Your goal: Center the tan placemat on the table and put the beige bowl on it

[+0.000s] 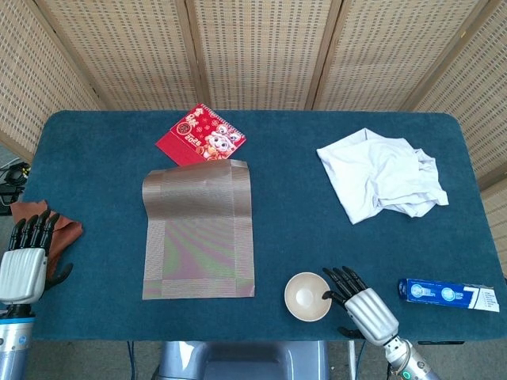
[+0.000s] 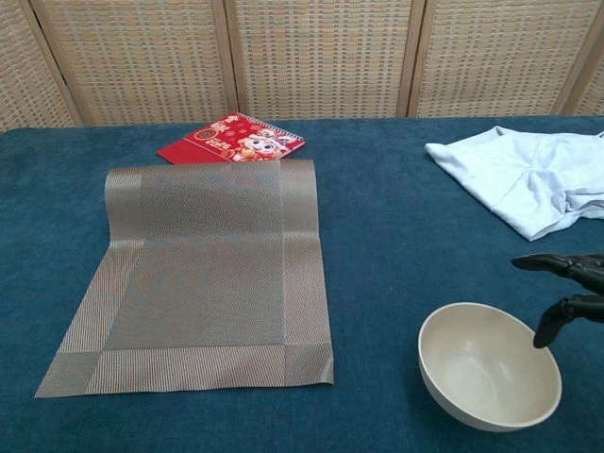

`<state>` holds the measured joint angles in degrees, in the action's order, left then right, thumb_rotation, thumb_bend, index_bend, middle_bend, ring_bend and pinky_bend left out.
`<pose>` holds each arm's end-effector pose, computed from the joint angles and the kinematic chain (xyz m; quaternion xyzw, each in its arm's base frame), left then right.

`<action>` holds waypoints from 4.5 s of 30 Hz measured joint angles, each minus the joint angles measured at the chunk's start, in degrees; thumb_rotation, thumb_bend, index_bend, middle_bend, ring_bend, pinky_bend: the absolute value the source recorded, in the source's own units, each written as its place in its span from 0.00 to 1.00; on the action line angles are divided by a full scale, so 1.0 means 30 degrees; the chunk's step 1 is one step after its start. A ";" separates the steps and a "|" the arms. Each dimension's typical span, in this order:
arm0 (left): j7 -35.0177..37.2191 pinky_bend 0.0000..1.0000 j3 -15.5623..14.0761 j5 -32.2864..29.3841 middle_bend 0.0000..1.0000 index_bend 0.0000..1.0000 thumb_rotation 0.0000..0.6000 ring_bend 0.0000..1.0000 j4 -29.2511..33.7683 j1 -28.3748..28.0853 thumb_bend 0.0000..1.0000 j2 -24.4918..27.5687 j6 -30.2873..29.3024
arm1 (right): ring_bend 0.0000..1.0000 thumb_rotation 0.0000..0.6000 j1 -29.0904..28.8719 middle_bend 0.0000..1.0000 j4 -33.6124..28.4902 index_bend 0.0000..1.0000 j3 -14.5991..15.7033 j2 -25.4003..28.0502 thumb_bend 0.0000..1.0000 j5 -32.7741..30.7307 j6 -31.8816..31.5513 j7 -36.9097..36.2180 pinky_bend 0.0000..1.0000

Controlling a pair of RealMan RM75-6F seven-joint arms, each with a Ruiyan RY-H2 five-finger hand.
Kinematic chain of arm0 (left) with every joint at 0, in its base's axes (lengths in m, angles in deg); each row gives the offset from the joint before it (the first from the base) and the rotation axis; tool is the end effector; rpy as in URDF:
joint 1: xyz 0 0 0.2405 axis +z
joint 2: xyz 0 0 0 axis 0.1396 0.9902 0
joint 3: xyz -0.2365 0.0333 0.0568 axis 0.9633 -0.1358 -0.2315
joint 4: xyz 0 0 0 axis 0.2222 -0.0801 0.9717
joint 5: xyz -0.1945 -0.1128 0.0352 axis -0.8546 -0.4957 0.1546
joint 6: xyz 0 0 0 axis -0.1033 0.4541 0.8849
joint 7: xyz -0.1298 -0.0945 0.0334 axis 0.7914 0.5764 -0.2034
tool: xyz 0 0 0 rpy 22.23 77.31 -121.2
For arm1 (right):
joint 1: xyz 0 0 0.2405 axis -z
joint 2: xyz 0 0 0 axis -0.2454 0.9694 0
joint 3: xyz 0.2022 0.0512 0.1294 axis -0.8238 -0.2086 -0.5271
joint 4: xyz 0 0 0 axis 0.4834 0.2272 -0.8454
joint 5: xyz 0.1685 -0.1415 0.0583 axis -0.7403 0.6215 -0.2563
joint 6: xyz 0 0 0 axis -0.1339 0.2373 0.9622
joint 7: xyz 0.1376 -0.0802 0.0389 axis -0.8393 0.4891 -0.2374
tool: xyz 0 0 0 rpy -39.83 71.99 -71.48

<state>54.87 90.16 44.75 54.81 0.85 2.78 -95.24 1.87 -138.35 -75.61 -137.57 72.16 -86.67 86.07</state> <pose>-0.2875 0.2113 0.0981 -0.5849 -0.3563 -0.3734 0.6257 -0.2358 -0.1660 -0.0010 0.7528 -0.3778 0.4194 0.3386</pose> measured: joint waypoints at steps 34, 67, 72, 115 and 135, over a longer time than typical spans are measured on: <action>-0.0012 0.00 0.0458 -0.0216 0.00 0.00 1.00 0.00 -0.0061 0.0144 0.20 -0.0059 0.0593 | 0.00 1.00 -0.0171 0.14 0.3851 0.60 0.0204 -0.3128 0.52 -0.0879 -0.0316 -0.2405 0.10; 0.0098 0.00 0.0663 -0.0172 0.00 0.00 1.00 0.00 -0.0096 0.0238 0.20 -0.0106 0.0592 | 0.00 1.00 -0.0973 0.18 0.3388 0.70 -0.2440 -0.1710 0.53 -0.3224 -0.0733 -0.1823 0.10; 0.0022 0.00 0.0643 -0.0111 0.00 0.00 1.00 0.00 -0.0070 0.0238 0.20 -0.0117 0.0597 | 0.00 1.00 -0.1607 0.18 0.2830 0.71 -0.3596 -0.1034 0.53 -0.4773 0.0342 -0.1192 0.10; 0.0028 0.00 0.0457 0.0213 0.00 0.00 1.00 0.00 0.0118 0.0296 0.20 0.0089 0.0709 | 0.00 1.00 -0.2374 0.00 0.2916 0.12 -0.4665 -0.0640 0.30 -0.9532 0.3275 0.0071 0.00; 0.0705 0.00 0.0415 0.0444 0.00 0.00 1.00 0.00 0.0173 0.0672 0.20 0.0386 0.0200 | 0.00 1.00 -0.1907 0.00 0.1889 0.30 -0.1817 -0.1980 0.24 -0.2142 -0.0590 -0.0185 0.00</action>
<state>56.99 91.40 46.08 55.33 2.87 3.94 -94.64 -3.85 -132.68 -81.07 -143.51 65.74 -88.44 85.52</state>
